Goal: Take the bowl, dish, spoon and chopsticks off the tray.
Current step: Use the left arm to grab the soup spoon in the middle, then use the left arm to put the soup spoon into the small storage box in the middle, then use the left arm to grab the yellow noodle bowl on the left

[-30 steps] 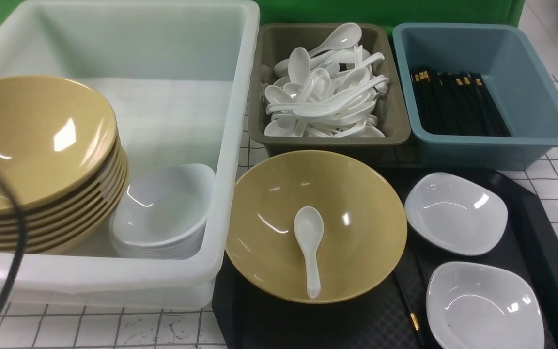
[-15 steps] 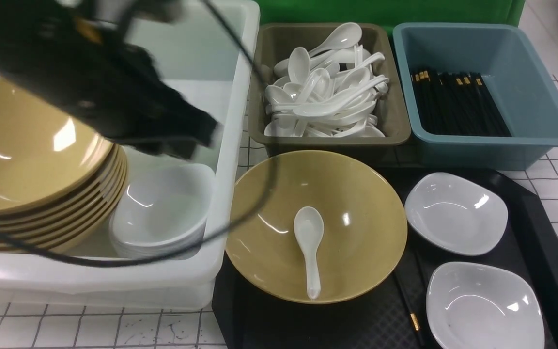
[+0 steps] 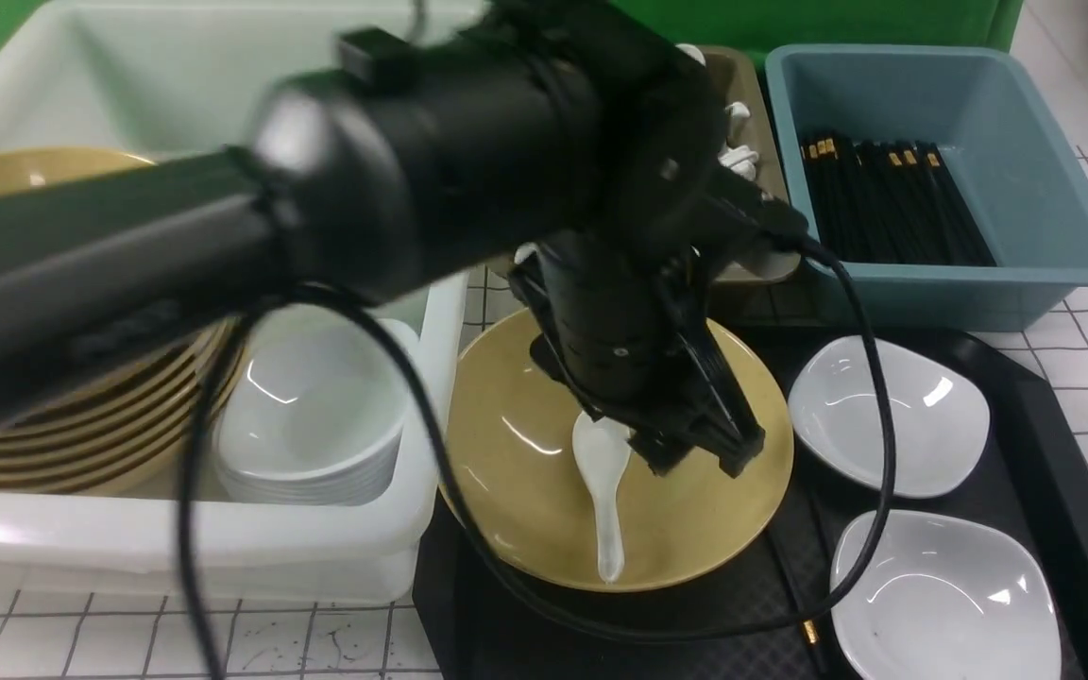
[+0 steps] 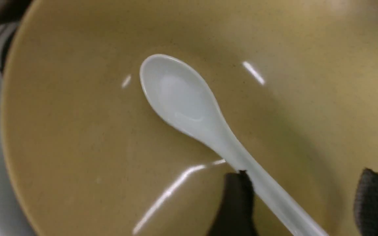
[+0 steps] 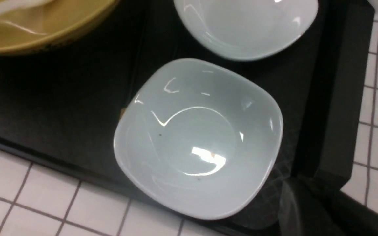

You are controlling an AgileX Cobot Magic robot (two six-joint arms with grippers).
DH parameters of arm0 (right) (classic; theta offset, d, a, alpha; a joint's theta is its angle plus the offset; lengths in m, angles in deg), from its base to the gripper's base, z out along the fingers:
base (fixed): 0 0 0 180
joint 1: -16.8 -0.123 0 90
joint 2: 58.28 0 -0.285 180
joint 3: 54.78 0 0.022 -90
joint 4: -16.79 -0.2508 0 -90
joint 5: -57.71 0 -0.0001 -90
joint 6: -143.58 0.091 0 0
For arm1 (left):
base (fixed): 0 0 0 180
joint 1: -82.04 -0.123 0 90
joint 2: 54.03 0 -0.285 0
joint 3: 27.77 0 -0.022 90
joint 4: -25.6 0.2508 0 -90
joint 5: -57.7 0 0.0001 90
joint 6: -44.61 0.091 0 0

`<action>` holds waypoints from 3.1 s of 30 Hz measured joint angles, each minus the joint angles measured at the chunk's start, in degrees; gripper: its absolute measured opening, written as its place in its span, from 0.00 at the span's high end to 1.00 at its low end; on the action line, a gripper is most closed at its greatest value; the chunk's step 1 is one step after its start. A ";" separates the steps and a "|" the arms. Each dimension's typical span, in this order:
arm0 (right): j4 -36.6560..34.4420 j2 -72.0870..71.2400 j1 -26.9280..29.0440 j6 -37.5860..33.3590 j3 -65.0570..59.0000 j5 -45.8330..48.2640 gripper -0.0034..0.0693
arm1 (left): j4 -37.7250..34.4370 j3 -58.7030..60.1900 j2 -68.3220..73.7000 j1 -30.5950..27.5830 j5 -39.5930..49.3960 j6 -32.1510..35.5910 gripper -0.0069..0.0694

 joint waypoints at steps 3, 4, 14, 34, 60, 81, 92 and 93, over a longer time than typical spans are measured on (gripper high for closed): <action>-0.12 0.00 -0.48 -0.11 -0.54 -1.36 0.90 | 0.48 -0.55 2.81 -0.06 0.91 -0.02 0.27; -0.22 0.00 -0.60 -0.11 -0.54 -1.76 0.90 | 0.62 -0.60 4.11 -0.06 1.54 -0.07 0.25; -0.71 0.00 -0.91 -0.15 -0.54 -2.81 0.90 | 0.88 -0.69 11.55 -0.10 2.72 -0.11 0.66; -0.95 -0.47 -0.91 -0.15 -0.54 -4.02 0.90 | 14.64 -25.38 11.49 -5.26 -21.52 -3.23 0.90; -1.03 -0.47 -0.91 -0.15 -0.54 -4.28 0.89 | -8.86 -16.85 14.25 -4.40 3.36 2.59 0.52; -1.03 -0.47 -0.91 -0.15 -0.54 -3.81 0.89 | 0.29 -10.93 7.56 0.42 3.29 4.41 0.21; -1.55 -0.47 -0.91 0.03 -0.54 -3.81 0.88 | -3.84 -11.29 12.83 -7.04 3.48 8.49 0.22; -1.63 -0.47 -0.91 0.03 -0.54 -3.81 0.87 | -5.12 -11.29 13.59 -7.04 3.48 10.26 0.23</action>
